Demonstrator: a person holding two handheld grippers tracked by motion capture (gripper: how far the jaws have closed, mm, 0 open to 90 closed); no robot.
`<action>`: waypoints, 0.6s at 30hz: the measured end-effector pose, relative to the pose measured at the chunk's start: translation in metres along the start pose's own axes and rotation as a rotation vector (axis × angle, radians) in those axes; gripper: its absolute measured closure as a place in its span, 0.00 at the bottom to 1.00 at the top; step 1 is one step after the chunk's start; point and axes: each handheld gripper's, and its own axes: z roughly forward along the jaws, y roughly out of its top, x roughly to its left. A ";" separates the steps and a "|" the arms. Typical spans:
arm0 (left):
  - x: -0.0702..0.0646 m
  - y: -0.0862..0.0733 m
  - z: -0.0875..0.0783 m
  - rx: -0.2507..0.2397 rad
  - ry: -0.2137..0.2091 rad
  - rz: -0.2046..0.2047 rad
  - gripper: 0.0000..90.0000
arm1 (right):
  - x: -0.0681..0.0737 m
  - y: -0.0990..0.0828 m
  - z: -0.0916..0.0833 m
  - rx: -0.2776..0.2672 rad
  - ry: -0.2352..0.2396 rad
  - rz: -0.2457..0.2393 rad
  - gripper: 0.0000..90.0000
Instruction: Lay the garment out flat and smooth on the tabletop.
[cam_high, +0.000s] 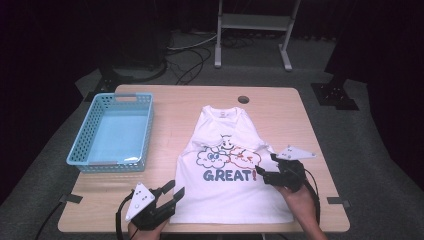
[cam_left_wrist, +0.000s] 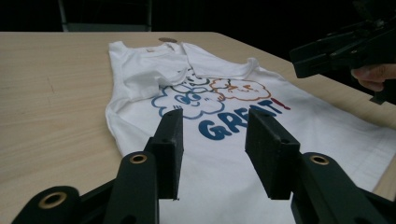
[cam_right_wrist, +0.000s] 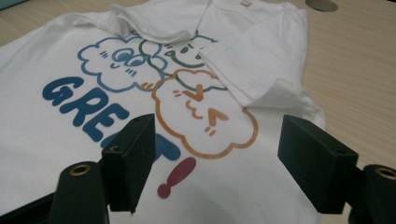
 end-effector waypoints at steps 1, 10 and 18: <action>0.002 0.001 0.002 -0.004 0.000 0.000 0.61 | -0.001 0.003 0.002 -0.001 -0.002 0.002 0.30; 0.008 0.000 0.007 -0.023 -0.012 -0.009 0.50 | -0.008 0.038 0.020 -0.007 -0.015 -0.003 0.30; 0.011 0.003 0.004 -0.059 -0.010 -0.009 0.44 | -0.015 0.074 0.039 -0.019 -0.032 -0.007 0.30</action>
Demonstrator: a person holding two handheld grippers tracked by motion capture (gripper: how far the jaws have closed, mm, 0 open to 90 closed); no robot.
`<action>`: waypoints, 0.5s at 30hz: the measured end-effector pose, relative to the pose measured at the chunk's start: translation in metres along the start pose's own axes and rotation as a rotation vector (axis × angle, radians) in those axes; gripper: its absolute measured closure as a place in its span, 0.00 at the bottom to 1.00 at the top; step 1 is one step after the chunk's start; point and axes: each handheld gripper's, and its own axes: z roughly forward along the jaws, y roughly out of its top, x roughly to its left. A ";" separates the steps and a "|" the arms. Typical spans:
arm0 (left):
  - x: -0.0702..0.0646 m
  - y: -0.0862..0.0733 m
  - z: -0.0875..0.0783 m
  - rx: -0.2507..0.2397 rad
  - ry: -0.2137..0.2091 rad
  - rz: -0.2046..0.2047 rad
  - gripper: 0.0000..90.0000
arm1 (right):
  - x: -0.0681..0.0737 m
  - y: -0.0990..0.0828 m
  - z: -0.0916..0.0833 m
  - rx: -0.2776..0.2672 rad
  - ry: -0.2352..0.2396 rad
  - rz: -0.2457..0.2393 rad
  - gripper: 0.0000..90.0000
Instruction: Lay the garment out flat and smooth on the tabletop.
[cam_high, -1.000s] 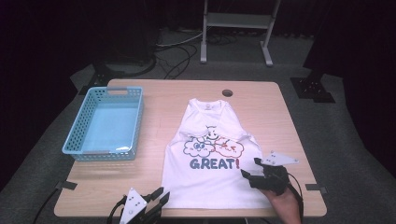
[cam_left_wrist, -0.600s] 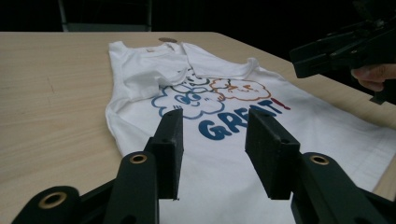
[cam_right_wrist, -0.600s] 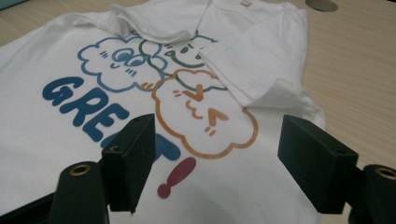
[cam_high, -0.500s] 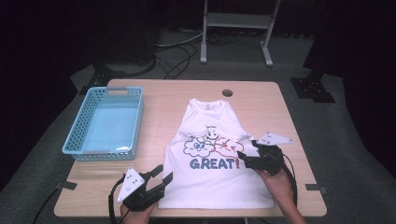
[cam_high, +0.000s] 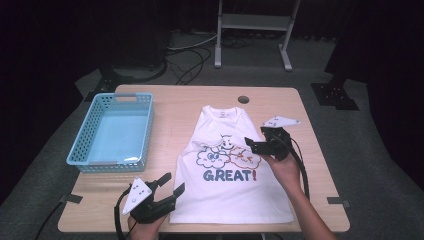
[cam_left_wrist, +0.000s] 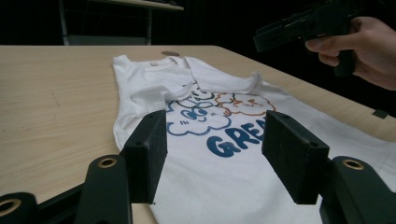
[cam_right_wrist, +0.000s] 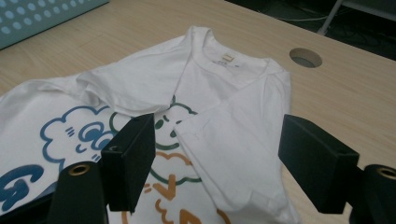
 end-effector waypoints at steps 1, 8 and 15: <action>0.001 0.001 -0.001 -0.004 0.000 0.001 0.44 | -0.001 0.004 0.003 0.007 -0.001 0.001 0.30; 0.003 0.008 -0.004 -0.036 0.018 0.006 0.38 | 0.000 0.024 0.030 0.039 -0.002 -0.014 0.32; 0.007 0.010 -0.008 -0.046 0.026 0.006 0.36 | 0.011 0.029 0.066 0.125 0.004 -0.049 0.41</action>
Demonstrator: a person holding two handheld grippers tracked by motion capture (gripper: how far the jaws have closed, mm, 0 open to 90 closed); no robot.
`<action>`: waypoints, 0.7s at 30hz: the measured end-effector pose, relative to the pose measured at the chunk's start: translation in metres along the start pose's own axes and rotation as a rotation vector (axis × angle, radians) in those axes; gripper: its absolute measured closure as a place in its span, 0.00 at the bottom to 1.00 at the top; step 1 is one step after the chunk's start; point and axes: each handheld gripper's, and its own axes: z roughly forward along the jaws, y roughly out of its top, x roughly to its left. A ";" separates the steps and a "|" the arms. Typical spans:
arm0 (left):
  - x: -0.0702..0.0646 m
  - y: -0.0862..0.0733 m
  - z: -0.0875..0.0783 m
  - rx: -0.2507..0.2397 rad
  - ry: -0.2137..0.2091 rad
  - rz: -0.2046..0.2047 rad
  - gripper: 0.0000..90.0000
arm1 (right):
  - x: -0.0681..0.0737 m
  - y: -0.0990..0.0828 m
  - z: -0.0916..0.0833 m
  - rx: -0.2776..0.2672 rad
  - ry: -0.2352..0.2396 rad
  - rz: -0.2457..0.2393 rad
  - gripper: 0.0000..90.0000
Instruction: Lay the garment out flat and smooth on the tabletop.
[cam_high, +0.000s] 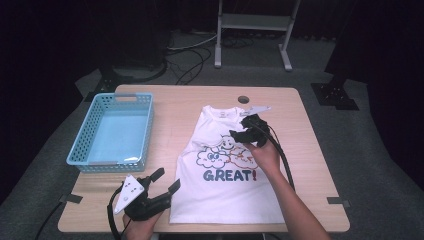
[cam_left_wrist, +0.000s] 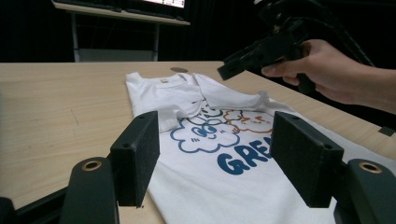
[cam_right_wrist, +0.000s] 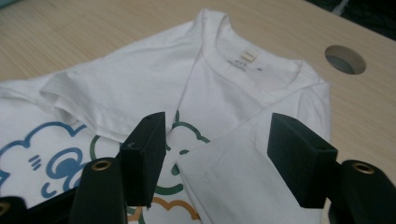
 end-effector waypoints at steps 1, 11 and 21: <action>0.000 0.000 0.000 -0.001 0.001 0.002 0.36 | 0.001 0.000 0.005 0.016 -0.002 -0.010 0.43; -0.001 0.001 0.000 0.005 0.006 0.034 0.34 | 0.003 -0.014 0.036 0.106 0.007 0.012 0.57; -0.001 0.000 0.001 0.020 0.000 0.033 0.34 | 0.005 -0.020 0.046 0.128 0.033 0.023 0.83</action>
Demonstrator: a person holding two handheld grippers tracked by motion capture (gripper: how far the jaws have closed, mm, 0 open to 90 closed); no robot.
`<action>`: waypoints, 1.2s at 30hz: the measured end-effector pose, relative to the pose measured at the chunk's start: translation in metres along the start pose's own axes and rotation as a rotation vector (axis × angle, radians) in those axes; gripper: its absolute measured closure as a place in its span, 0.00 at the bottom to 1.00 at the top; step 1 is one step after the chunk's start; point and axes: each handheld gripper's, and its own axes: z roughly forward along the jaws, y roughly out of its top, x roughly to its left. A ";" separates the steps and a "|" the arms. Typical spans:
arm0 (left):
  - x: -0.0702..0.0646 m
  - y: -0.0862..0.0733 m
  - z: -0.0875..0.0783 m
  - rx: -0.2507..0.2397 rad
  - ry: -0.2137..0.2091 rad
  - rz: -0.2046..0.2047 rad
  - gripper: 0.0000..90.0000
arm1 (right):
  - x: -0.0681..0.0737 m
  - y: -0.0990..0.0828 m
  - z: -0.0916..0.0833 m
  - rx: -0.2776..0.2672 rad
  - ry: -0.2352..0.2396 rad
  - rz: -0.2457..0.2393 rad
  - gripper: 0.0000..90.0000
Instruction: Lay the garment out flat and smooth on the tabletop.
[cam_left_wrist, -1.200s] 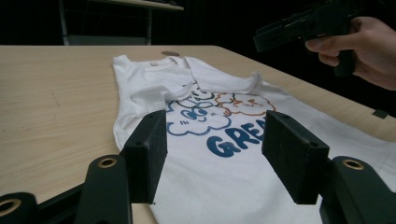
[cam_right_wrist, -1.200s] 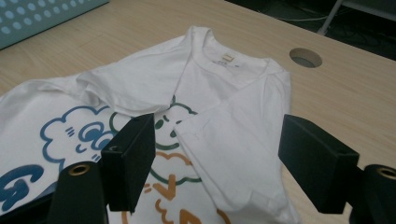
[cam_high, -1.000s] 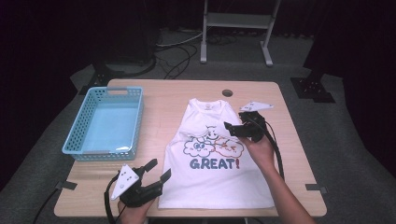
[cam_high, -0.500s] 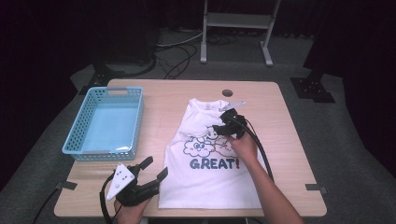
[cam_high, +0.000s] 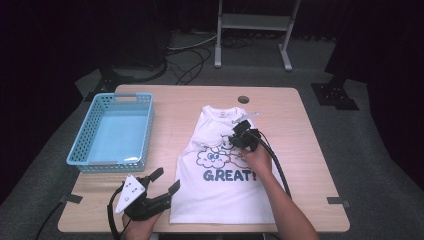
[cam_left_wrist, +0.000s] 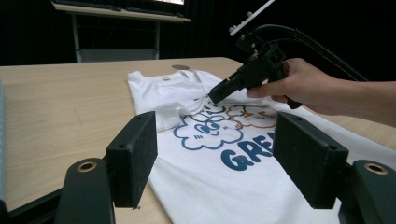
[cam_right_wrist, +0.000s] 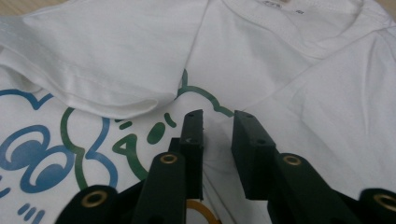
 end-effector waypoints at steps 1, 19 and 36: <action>-0.001 0.000 0.001 0.005 -0.004 0.000 0.34 | 0.000 0.000 0.000 -0.001 0.003 -0.002 0.86; -0.002 0.003 -0.001 -0.001 -0.008 0.006 0.34 | -0.006 0.004 -0.032 -0.093 -0.026 0.014 0.97; -0.008 0.002 0.001 0.007 -0.016 0.012 0.33 | -0.069 0.005 -0.096 -0.250 -0.144 0.167 0.97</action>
